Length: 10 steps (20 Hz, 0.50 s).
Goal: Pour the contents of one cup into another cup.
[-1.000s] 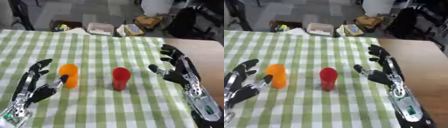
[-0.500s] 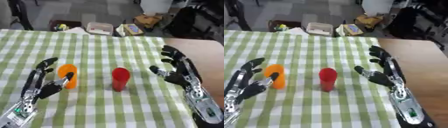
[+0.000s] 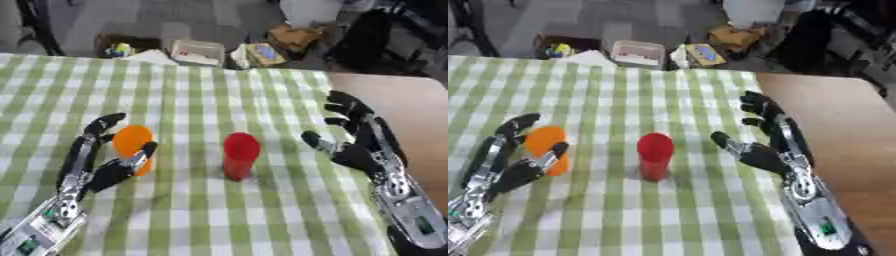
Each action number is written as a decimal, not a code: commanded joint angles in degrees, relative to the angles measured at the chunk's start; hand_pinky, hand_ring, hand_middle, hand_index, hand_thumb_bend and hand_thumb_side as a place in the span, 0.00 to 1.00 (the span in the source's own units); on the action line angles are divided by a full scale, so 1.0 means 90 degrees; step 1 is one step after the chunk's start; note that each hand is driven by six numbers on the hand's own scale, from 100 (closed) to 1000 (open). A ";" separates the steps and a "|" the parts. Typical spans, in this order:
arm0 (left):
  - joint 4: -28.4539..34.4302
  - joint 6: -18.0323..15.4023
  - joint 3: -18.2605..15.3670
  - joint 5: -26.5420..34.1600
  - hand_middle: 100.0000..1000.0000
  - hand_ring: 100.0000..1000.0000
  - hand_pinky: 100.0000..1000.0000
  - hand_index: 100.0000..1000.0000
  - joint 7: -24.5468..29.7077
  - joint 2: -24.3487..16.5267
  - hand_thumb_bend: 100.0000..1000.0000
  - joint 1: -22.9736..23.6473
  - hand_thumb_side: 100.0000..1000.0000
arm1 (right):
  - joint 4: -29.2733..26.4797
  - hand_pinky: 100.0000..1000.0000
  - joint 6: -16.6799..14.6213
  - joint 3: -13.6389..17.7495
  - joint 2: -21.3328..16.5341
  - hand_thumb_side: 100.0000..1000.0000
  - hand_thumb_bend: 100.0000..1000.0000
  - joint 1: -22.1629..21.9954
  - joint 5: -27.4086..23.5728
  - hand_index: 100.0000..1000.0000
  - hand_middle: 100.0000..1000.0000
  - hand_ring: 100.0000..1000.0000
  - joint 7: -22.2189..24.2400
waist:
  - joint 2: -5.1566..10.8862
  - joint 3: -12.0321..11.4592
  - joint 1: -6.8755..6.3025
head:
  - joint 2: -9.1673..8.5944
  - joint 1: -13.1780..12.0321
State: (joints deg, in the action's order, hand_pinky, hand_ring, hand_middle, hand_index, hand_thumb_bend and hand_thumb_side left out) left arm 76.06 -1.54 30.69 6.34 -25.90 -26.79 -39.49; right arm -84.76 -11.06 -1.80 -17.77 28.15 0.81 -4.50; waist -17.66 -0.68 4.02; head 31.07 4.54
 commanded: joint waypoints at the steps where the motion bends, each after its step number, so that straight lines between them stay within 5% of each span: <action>1: -0.0056 -0.0027 -0.0016 -0.0059 0.82 0.93 0.84 0.85 -0.0097 -0.0026 0.55 -0.0148 0.28 | -0.0168 0.73 -0.0005 0.0018 -0.0067 0.18 0.67 0.0096 -0.0050 0.77 0.88 0.82 0.0029 | 0.0103 0.0022 -0.0032 | -0.0091 -0.0020; 10: -0.0189 -0.0030 0.0029 -0.0046 0.82 0.92 0.81 0.85 -0.0155 0.0058 0.59 -0.0305 0.29 | -0.0170 0.72 -0.0006 0.0015 -0.0067 0.18 0.67 0.0123 -0.0057 0.77 0.88 0.82 0.0048 | 0.0075 0.0074 -0.0073 | -0.0136 -0.0062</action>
State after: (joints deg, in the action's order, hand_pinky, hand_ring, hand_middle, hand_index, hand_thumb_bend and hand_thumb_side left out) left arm 73.94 -1.70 30.93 6.03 -27.19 -26.03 -40.94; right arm -84.90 -10.99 -1.80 -17.74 28.30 0.63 -4.21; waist -17.98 -0.12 3.62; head 30.59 4.12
